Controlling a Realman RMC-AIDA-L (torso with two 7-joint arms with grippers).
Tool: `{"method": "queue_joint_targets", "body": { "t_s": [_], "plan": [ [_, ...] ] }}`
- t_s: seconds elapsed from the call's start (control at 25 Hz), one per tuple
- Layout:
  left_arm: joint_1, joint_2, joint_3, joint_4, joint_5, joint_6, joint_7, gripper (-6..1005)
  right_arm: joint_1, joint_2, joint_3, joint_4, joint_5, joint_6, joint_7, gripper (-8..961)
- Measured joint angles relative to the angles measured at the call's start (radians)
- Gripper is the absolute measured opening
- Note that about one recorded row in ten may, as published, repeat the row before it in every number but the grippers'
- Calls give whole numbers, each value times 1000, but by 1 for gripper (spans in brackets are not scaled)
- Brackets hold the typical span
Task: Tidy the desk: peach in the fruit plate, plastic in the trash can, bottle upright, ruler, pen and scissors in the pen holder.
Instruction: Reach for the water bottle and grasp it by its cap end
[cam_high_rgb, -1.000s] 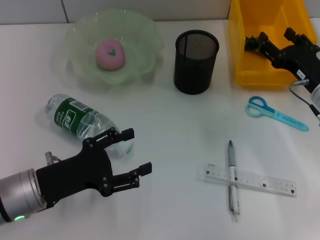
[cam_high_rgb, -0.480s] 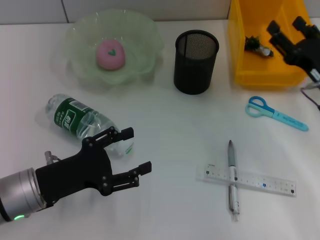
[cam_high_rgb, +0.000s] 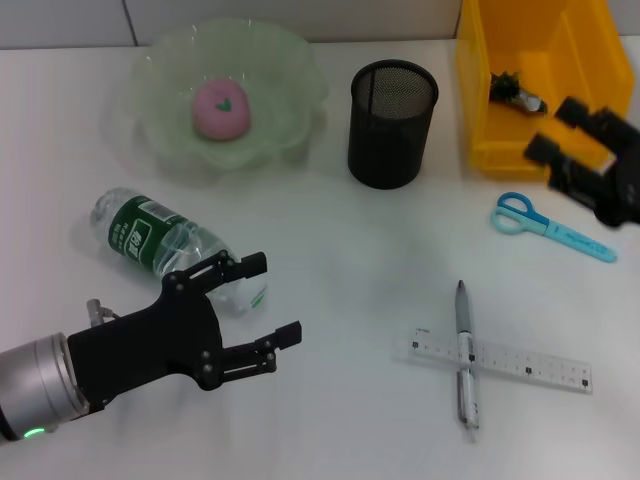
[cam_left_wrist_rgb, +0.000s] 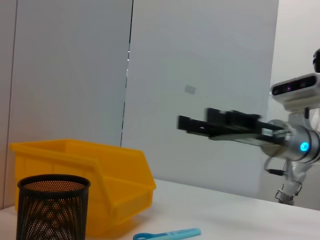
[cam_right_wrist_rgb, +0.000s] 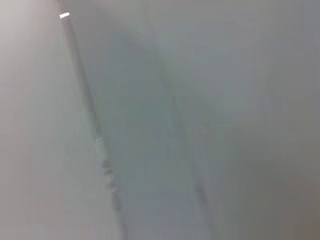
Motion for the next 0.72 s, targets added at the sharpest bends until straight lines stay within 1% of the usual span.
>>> {"method": "queue_joint_targets", "body": {
  "t_s": [0.16,0.24,0.48,0.72],
  "plan": [
    [-2,3,-1,3,2,5,-6,844,-7,-30,-2,-10,-100,-78,13,751],
    [-2,5,-1,3,3,8,-6,843,-7,-38,-3,-21,-151,-99,14,751],
    [-3,11,-1,4,4,9,-9,843,0,-44,-3,-74,-281,-140,15,750],
    [-3,13,0,3,6,10,-15,843,14,-45,-4,-91,-366,-135,14,750]
  ]
}}
